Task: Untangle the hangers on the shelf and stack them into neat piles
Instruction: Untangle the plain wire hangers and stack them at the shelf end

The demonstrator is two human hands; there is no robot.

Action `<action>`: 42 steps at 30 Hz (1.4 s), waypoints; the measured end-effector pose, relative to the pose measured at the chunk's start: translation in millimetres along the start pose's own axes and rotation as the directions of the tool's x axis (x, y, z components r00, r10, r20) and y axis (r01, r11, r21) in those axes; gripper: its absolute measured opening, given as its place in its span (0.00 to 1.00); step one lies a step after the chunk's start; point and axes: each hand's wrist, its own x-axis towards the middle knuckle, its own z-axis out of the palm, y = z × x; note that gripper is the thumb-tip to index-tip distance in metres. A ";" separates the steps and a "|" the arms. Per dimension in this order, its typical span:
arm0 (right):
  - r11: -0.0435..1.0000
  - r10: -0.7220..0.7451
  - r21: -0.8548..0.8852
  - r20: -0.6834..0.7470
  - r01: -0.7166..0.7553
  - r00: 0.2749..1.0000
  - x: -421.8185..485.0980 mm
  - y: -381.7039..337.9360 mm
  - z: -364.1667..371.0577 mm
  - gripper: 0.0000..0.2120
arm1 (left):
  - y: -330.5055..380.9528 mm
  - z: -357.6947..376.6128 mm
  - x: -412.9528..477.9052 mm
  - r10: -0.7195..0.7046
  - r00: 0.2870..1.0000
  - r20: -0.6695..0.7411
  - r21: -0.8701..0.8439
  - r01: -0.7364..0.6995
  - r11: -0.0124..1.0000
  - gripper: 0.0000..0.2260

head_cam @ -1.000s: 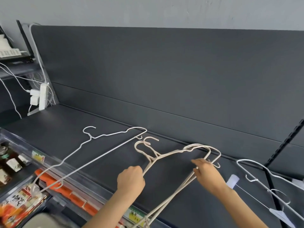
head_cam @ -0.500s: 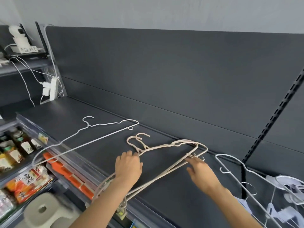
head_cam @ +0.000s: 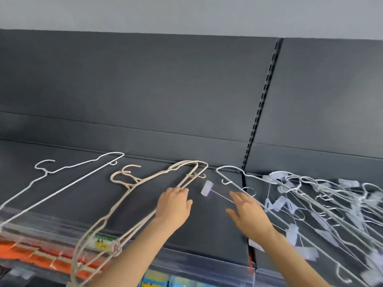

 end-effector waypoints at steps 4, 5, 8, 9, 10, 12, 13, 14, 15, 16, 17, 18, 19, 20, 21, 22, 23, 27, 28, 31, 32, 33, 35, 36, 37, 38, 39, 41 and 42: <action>0.993 0.117 0.006 -0.021 -0.116 0.993 -33.6 27.5 -9.1 0.24 | 34.4 6.1 -2.4 0.109 0.994 0.018 -0.029 -0.109 0.994 0.15; 0.990 0.142 0.009 -0.028 -0.142 0.989 -41.8 34.0 -12.5 0.23 | 43.2 7.3 -3.0 0.130 0.991 0.023 -0.039 -0.129 0.991 0.15; 0.982 0.190 0.000 -0.048 -0.190 0.981 -65.4 55.8 -22.5 0.24 | 70.7 10.3 -3.2 0.177 0.984 0.021 -0.085 -0.174 0.981 0.14; 0.979 0.202 0.001 -0.055 -0.202 0.978 -73.2 63.9 -25.4 0.24 | 80.8 11.4 -3.3 0.193 0.981 0.019 -0.104 -0.190 0.976 0.14; 0.976 0.216 0.004 -0.060 -0.216 0.975 -80.8 71.6 -28.6 0.24 | 91.3 12.4 -3.7 0.212 0.977 0.020 -0.122 -0.208 0.971 0.15; 0.968 0.252 0.010 -0.062 -0.252 0.966 -94.7 86.8 -34.7 0.25 | 112.1 15.0 -4.8 0.252 0.967 0.021 -0.143 -0.247 0.958 0.16; 0.962 0.274 0.011 -0.064 -0.274 0.960 -101.9 95.2 -38.0 0.25 | 123.5 16.4 -5.6 0.270 0.963 0.017 -0.149 -0.265 0.953 0.15; 0.957 0.291 0.009 -0.065 -0.291 0.955 -108.6 103.7 -41.0 0.26 | 133.9 18.0 -6.6 0.285 0.958 0.017 -0.148 -0.279 0.949 0.14; 0.952 0.306 0.005 -0.066 -0.306 0.950 -117.4 114.5 -44.8 0.26 | 147.5 19.5 -8.4 0.298 0.954 0.020 -0.142 -0.292 0.946 0.14; 0.948 0.317 0.006 -0.064 -0.317 0.946 -126.1 125.5 -48.4 0.27 | 161.1 21.3 -10.1 0.307 0.951 0.027 -0.130 -0.301 0.945 0.14; 0.946 0.324 0.012 -0.065 -0.324 0.944 -134.6 137.0 -51.9 0.26 | 174.7 23.1 -12.1 0.312 0.949 0.035 -0.121 -0.306 0.944 0.15; 0.944 0.330 0.016 -0.070 -0.330 0.941 -143.6 148.9 -55.4 0.26 | 189.0 25.1 -14.2 0.315 0.948 0.039 -0.118 -0.309 0.944 0.15; 0.942 0.335 0.019 -0.077 -0.335 0.939 -152.9 161.3 -59.4 0.26 | 204.0 27.8 -16.2 0.317 0.948 0.044 -0.119 -0.310 0.943 0.15; 0.941 0.339 0.018 -0.080 -0.339 0.937 -162.2 173.8 -63.7 0.26 | 219.7 30.2 -18.6 0.316 0.948 0.047 -0.124 -0.309 0.943 0.15; 0.939 0.343 0.019 -0.079 -0.342 0.936 -172.0 187.2 -68.4 0.27 | 236.3 32.8 -21.5 0.315 0.948 0.051 -0.130 -0.307 0.943 0.15; 0.938 0.347 0.021 -0.079 -0.347 0.934 -181.6 200.7 -73.0 0.27 | 253.2 35.2 -24.5 0.320 0.946 0.053 -0.134 -0.311 0.941 0.15; 0.935 0.353 0.022 -0.080 -0.353 0.932 -190.8 214.6 -77.6 0.27 | 270.1 37.8 -27.7 0.328 0.943 0.053 -0.135 -0.319 0.938 0.16; 0.925 0.381 0.027 -0.078 -0.380 0.921 -224.8 264.7 -94.3 0.27 | 329.6 50.0 -39.4 0.347 0.937 0.049 -0.163 -0.335 0.928 0.16; 0.923 0.385 0.029 -0.082 -0.383 0.919 -232.3 275.7 -97.8 0.27 | 341.8 53.0 -42.4 0.346 0.937 0.050 -0.172 -0.333 0.927 0.16; 0.917 0.399 0.054 -0.089 -0.396 0.913 -251.7 304.4 -106.4 0.27 | 372.1 59.8 -49.3 0.347 0.936 0.056 -0.180 -0.332 0.926 0.16; 0.913 0.406 0.065 -0.082 -0.402 0.910 -257.2 312.6 -108.5 0.27 | 380.0 61.2 -50.5 0.347 0.936 0.059 -0.179 -0.332 0.926 0.15; 0.910 0.413 0.071 -0.075 -0.408 0.908 -261.8 320.1 -110.2 0.27 | 387.2 62.6 -51.1 0.349 0.935 0.062 -0.178 -0.333 0.926 0.15; 0.904 0.425 0.074 -0.071 -0.420 0.902 -268.5 333.1 -112.5 0.26 | 399.0 65.8 -50.5 0.355 0.933 0.064 -0.177 -0.340 0.924 0.15; 0.902 0.430 0.076 -0.076 -0.425 0.900 -270.2 338.7 -113.3 0.25 | 404.0 67.1 -49.7 0.357 0.932 0.065 -0.175 -0.342 0.923 0.15; 0.900 0.434 0.078 -0.079 -0.428 0.897 -271.1 343.8 -113.8 0.24 | 408.3 68.4 -48.5 0.357 0.932 0.068 -0.174 -0.341 0.924 0.16; 0.898 0.439 0.083 -0.081 -0.433 0.895 -271.5 348.2 -114.4 0.23 | 411.6 69.6 -47.1 0.354 0.933 0.070 -0.174 -0.338 0.925 0.16; 0.895 0.445 0.089 -0.079 -0.438 0.892 -271.1 351.9 -114.9 0.22 | 414.1 70.9 -45.1 0.350 0.934 0.071 -0.175 -0.334 0.926 0.16; 0.892 0.450 0.097 -0.072 -0.442 0.890 -268.3 357.4 -115.4 0.21 | 416.9 73.3 -40.0 0.343 0.936 0.077 -0.174 -0.327 0.929 0.16; 0.893 0.447 0.094 -0.066 -0.441 0.892 -265.4 359.3 -115.4 0.21 | 417.3 74.2 -37.0 0.337 0.938 0.081 -0.174 -0.320 0.931 0.16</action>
